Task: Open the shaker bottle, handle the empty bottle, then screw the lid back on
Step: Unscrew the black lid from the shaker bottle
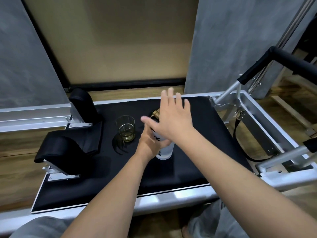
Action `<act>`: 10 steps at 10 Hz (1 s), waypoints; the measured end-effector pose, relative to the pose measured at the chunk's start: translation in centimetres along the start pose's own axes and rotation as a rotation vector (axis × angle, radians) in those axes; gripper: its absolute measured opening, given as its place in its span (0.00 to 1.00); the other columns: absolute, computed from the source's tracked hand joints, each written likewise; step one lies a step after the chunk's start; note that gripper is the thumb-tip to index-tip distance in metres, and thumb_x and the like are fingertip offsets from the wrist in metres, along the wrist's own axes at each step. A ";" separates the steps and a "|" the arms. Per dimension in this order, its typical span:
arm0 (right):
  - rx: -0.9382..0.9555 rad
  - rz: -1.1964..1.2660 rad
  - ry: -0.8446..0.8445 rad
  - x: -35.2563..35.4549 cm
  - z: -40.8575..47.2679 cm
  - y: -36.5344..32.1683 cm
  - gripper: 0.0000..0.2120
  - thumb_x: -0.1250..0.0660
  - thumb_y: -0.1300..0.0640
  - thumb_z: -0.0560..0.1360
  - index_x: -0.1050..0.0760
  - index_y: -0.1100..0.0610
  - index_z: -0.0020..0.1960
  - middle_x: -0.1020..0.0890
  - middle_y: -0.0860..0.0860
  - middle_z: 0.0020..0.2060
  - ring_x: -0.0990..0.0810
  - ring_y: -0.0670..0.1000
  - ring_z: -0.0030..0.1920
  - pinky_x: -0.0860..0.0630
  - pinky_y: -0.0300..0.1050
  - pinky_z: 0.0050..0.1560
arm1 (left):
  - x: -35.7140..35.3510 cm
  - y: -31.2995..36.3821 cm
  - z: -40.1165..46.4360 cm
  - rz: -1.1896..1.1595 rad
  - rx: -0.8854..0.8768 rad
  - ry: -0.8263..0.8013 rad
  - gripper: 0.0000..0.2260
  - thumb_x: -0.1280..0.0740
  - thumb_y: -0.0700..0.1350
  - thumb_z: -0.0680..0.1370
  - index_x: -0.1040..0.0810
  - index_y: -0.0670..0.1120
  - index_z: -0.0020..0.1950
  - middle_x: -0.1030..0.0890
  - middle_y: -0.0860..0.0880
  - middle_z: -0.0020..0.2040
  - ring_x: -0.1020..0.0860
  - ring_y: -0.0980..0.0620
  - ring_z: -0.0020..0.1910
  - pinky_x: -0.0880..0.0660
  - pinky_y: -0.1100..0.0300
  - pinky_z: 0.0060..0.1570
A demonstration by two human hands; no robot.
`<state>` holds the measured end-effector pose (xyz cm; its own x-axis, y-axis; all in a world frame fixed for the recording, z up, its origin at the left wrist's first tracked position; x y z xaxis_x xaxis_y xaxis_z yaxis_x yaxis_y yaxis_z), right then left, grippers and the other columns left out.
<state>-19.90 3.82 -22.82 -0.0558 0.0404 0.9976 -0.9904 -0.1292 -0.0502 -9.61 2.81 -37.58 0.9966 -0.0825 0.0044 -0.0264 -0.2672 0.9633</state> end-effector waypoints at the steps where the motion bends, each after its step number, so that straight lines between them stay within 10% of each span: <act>1: -0.215 -0.045 -0.075 -0.1 0.2 -1.0 0.58 0.45 0.22 0.73 0.54 0.67 0.82 0.46 0.66 0.82 0.31 0.69 0.73 0.43 0.72 0.73 | -0.2 1.2 0.1 0.139 -0.201 -0.003 0.15 0.31 0.48 0.83 0.25 0.46 0.69 0.26 0.31 0.72 0.17 0.56 0.48 0.18 0.60 0.45; 2: -0.092 -0.043 -0.110 0.0 0.6 -1.5 0.49 0.40 0.30 0.76 0.45 0.66 0.80 0.47 0.66 0.82 0.28 0.69 0.70 0.41 0.69 0.74 | -0.1 2.1 -0.2 0.176 -0.250 0.117 0.13 0.40 0.52 0.87 0.17 0.48 0.57 0.19 0.34 0.62 0.13 0.52 0.41 0.17 0.55 0.35; 3: 0.220 0.041 -0.161 0.9 0.6 -0.8 0.34 0.36 0.42 0.75 0.34 0.59 0.76 0.46 0.57 0.83 0.33 0.70 0.71 0.43 0.62 0.77 | 0.5 1.4 -0.4 0.190 -0.200 0.096 0.14 0.29 0.47 0.81 0.26 0.62 0.62 0.12 0.57 0.53 0.14 0.62 0.49 0.17 0.62 0.45; 4: 0.329 0.166 -0.169 1.6 0.5 0.4 0.32 0.35 0.47 0.74 0.32 0.56 0.76 0.41 0.52 0.83 0.36 0.66 0.74 0.43 0.57 0.77 | 0.4 1.0 -0.4 0.229 -0.149 0.051 0.35 0.18 0.46 0.70 0.35 0.76 0.59 0.19 0.65 0.57 0.22 0.74 0.55 0.24 0.72 0.51; 6: -0.100 0.092 -0.088 0.8 0.8 0.4 0.57 0.40 0.23 0.71 0.52 0.61 0.83 0.43 0.59 0.82 0.34 0.68 0.74 0.38 0.67 0.73 | 0.0 1.3 -0.6 0.272 -0.156 0.046 0.41 0.17 0.53 0.62 0.39 0.73 0.64 0.25 0.58 0.68 0.27 0.59 0.68 0.29 0.60 0.63; 8: 0.028 0.147 -0.125 0.8 1.4 0.0 0.33 0.36 0.33 0.72 0.30 0.58 0.66 0.25 0.53 0.57 0.30 0.62 0.62 0.34 0.56 0.65 | 0.6 0.8 -0.5 0.303 -0.201 0.073 0.37 0.16 0.50 0.64 0.39 0.73 0.55 0.23 0.55 0.62 0.23 0.59 0.60 0.26 0.66 0.56; 10: 0.319 0.106 -0.170 1.5 0.5 1.1 0.26 0.39 0.45 0.73 0.32 0.48 0.71 0.24 0.47 0.64 0.35 0.59 0.66 0.46 0.61 0.72 | 0.5 1.1 -0.8 0.280 -0.231 0.068 0.32 0.17 0.43 0.67 0.33 0.60 0.60 0.20 0.54 0.58 0.21 0.60 0.57 0.25 0.71 0.47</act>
<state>-21.00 3.24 -21.40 -0.1079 -0.1509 0.9826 -0.8895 -0.4268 -0.1632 -9.12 3.27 -36.32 0.9563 -0.0560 0.2868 -0.2882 -0.0185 0.9574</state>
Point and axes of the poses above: each hand's wrist, its own z-axis towards the middle knuckle, its own x-axis out of the back of the hand, y = z × x, the point moved 2 cm from there along z, towards the middle knuckle
